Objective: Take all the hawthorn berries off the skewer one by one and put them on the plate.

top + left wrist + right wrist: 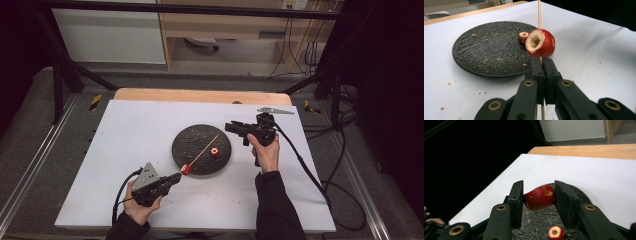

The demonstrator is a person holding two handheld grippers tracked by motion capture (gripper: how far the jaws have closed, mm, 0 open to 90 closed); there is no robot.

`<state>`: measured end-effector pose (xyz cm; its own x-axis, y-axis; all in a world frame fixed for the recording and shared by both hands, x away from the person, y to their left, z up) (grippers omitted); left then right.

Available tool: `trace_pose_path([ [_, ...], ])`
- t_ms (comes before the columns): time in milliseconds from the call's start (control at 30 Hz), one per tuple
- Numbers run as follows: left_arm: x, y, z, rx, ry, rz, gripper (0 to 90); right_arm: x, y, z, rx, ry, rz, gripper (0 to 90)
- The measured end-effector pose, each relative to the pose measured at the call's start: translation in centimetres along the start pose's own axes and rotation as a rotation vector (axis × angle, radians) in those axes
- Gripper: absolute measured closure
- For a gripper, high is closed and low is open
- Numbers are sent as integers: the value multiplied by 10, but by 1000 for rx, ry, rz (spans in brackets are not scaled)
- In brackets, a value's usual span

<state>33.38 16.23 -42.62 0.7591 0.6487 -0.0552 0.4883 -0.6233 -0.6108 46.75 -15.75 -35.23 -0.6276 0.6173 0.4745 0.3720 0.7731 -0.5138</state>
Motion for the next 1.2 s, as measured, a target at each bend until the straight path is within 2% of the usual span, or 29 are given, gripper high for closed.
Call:
trace_pose_path([
  [167, 9, -9, -1, -21, -23, -16, 884, -3, 12, 6, 33, 0, 36, 612],
  [467, 22, -14, 0, -23, -60, -41, 884, -1, 76, 42, 163, 14, 14, 612],
  [633, 25, -13, 1, -16, -68, -45, 884, -2, 97, 60, 224, 5, 18, 611],
  [867, 25, -11, 1, -10, -64, -47, 884, 0, 105, 72, 276, -18, 27, 609],
  [1000, 25, -11, 1, -8, -66, -46, 884, 1, 106, 74, 287, -32, 29, 583],
  [1200, 24, -11, 1, -5, -65, -43, 884, 9, 89, 64, 233, -66, 22, 496],
])
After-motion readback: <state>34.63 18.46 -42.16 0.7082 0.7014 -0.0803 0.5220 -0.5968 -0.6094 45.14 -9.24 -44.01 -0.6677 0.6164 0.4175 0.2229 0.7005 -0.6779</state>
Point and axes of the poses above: each handheld gripper's, and its own axes: y roughly forward along the jaws, z roughly out of its underside, x roughly to its left, the point moved 2 cm from there along y, roughly forward along the jaws, and after that the axes turned 14 degrees about x, right-handed, at the moved point
